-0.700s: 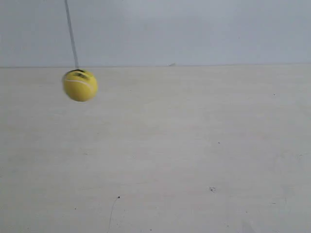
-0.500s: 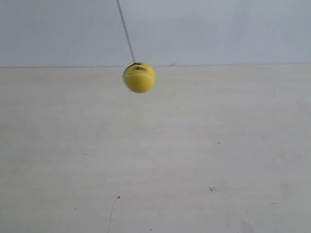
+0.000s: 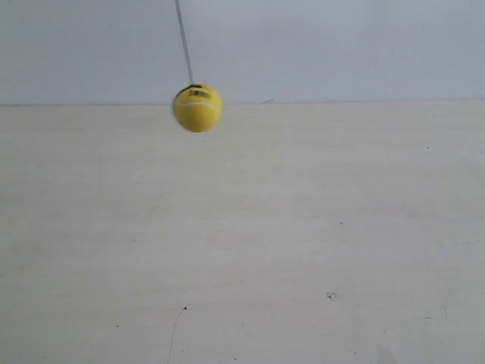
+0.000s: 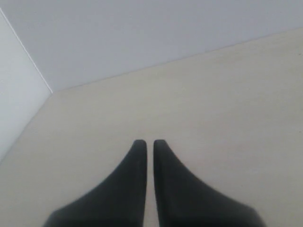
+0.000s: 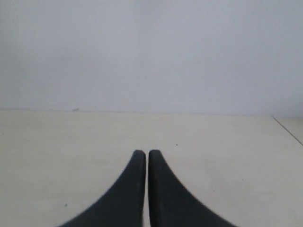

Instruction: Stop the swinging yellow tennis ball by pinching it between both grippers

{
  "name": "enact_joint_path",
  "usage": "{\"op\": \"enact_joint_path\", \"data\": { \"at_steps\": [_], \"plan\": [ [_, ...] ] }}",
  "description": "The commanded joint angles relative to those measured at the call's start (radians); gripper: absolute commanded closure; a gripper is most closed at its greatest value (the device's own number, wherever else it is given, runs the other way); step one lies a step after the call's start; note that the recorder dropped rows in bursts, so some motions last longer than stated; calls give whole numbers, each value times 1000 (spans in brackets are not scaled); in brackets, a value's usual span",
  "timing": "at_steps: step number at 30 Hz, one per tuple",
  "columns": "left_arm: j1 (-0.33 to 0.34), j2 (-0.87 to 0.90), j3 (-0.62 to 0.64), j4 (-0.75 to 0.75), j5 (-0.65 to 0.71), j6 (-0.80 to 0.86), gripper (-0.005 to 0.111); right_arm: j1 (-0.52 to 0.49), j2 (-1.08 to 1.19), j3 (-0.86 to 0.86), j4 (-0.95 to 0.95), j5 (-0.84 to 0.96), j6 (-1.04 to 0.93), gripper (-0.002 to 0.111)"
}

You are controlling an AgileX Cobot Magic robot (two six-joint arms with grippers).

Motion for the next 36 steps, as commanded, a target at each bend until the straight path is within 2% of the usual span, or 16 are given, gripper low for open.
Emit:
{"op": "enact_joint_path", "data": {
  "at_steps": [1,2,4,6,17,21,24,27,32,36],
  "plan": [
    [3,-4,4,31,-119,-22,102,4,-6,-1,12,-28,82,108],
    [3,-4,4,-66,-186,-108,102,4,-6,-1,12,-30,120,108],
    [3,-4,4,-116,-231,-169,102,4,-6,-1,12,-39,148,108],
    [3,-4,4,-118,-267,-223,102,4,-6,-1,12,-46,201,108],
    [3,-4,4,-114,-386,-286,102,4,-6,-1,14,-102,287,108],
    [3,-4,4,-91,-512,-286,102,4,-6,-1,12,-138,280,108],
    [3,14,-51,-88,-516,-294,102,4,-6,-23,12,-135,280,108],
    [3,69,-79,-87,-524,-308,102,4,-6,-36,12,-153,283,108],
    [3,231,-126,-67,-629,-322,102,4,-6,-36,12,-243,283,108],
    [3,381,-209,33,-673,-383,102,4,14,-36,-5,-324,300,108]
  ]
}}
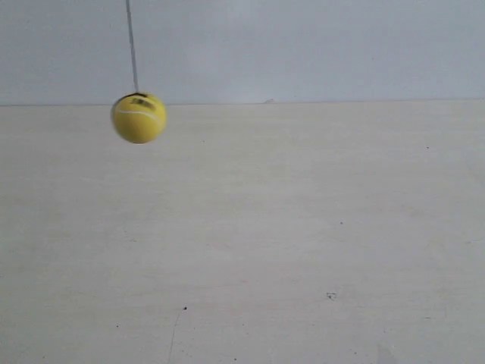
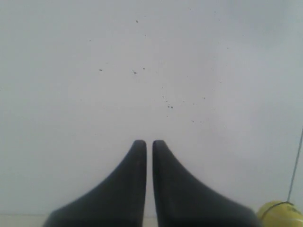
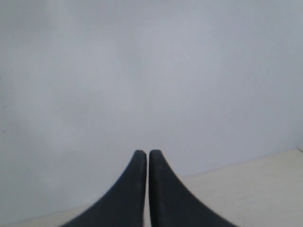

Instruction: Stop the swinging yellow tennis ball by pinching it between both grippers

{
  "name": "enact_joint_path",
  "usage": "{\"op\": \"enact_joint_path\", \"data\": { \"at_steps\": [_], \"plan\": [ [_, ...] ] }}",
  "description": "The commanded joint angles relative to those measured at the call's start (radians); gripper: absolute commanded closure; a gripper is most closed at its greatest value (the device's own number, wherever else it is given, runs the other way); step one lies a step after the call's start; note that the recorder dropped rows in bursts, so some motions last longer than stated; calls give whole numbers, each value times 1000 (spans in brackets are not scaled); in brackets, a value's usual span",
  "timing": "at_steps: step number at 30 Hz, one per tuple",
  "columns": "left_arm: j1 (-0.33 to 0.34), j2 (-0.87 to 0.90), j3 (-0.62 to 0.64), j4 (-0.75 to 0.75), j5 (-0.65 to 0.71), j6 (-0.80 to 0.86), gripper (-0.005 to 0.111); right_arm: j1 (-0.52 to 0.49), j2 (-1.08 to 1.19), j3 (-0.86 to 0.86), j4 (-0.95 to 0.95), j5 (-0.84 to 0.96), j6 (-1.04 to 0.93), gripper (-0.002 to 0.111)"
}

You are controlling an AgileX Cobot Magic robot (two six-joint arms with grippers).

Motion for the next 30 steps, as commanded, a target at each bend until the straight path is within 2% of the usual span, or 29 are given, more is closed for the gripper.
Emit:
{"op": "enact_joint_path", "data": {
  "at_steps": [1,4,7,12,16,20,26,30],
  "plan": [
    [3,182,-101,143,-65,-93,102,4,33,-8,-30,-106,16,108],
    [3,294,-172,224,-68,-149,102,4,105,-8,-123,-209,81,108],
    [3,389,-216,269,-76,-173,102,4,225,-45,-304,-304,201,108],
    [3,499,-245,300,-121,-184,102,4,482,-232,-561,-322,363,108],
    [3,549,-261,383,-166,-187,102,4,677,-354,-653,-320,389,108],
    [3,589,-295,536,-171,-285,102,4,845,-429,-808,-324,430,108],
    [3,674,-334,756,-269,-412,102,4,1044,-444,-976,-469,442,108],
    [3,753,-352,795,-270,-428,102,4,1124,-444,-1060,-531,442,108]
  ]
}}
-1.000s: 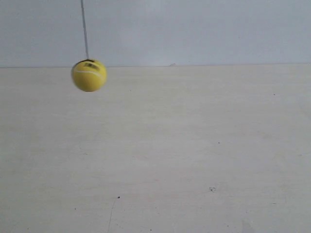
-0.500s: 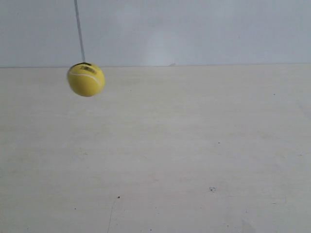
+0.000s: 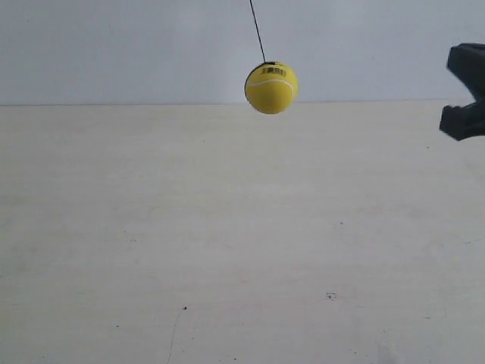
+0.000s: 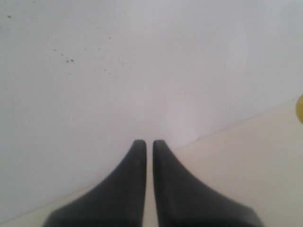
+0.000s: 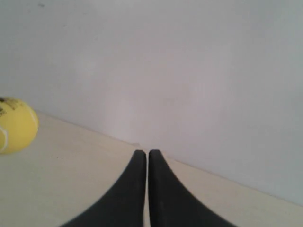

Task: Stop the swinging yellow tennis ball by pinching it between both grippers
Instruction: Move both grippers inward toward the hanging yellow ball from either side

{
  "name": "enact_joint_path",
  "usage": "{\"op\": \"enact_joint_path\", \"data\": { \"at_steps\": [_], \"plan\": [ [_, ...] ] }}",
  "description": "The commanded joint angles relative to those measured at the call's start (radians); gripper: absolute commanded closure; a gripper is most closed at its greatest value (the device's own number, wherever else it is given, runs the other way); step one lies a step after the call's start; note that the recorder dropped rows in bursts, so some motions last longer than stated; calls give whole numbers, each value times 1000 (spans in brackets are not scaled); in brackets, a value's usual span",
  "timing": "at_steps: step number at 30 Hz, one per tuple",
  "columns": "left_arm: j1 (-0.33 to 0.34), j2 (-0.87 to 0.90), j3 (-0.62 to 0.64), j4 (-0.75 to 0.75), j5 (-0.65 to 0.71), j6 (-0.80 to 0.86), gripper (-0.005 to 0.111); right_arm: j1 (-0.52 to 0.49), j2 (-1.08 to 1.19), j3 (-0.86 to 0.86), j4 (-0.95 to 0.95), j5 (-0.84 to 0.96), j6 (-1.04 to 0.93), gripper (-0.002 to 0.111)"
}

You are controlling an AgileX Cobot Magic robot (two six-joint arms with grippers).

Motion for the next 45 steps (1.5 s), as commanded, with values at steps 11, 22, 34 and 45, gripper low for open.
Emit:
{"op": "enact_joint_path", "data": {
  "at_steps": [11,22,34,45],
  "plan": [
    [3,293,-89,225,-152,-52,102,4,166,-7,-191,-207,-27,108],
    [3,373,-114,279,-199,-58,102,4,353,-106,-249,-292,-20,108],
    [3,375,-114,312,-282,-20,102,4,434,-191,-385,-395,62,108],
    [3,469,-175,402,-331,-70,102,65,493,-277,-498,-418,137,108]
  ]
}}
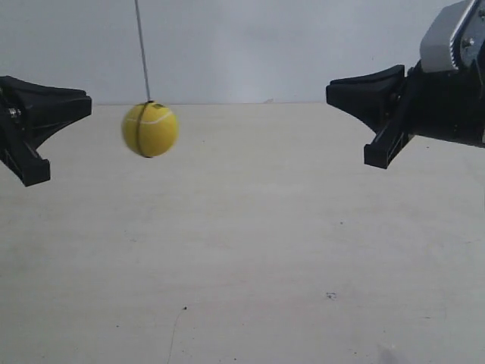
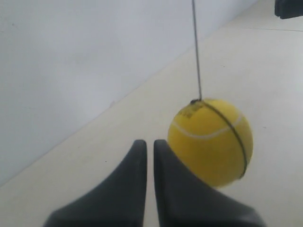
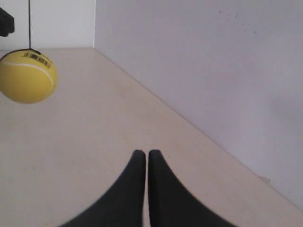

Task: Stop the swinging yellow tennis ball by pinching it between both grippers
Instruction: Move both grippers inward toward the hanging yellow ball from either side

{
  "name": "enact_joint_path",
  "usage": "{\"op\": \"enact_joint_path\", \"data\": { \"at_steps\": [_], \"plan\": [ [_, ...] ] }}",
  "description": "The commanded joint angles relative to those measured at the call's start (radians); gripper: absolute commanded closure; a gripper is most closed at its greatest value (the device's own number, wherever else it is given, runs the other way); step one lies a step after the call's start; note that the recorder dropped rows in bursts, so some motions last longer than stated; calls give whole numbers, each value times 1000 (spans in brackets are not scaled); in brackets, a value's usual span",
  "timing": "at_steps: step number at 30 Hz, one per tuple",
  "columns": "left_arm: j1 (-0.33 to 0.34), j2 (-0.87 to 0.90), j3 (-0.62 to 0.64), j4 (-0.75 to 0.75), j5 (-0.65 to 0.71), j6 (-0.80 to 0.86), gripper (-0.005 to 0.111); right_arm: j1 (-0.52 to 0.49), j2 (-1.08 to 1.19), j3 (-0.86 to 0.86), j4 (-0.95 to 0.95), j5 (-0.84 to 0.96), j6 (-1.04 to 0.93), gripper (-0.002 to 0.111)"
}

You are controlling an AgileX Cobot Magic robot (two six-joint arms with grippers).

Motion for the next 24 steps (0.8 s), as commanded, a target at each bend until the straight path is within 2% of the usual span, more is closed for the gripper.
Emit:
{"op": "enact_joint_path", "data": {
  "at_steps": [1,7,18,24],
  "plan": [
    [3,79,-47,58,-42,-45,102,48,24,-25,-28,-8,15,108],
    [3,160,-58,65,-61,-26,102,82,30,-30,-31,-2,11,108],
    [3,166,-69,65,-132,10,102,82,85,-95,-41,26,8,108],
    [3,175,-114,111,-151,-25,102,82,137,-124,-75,-53,30,108]
  ]
}}
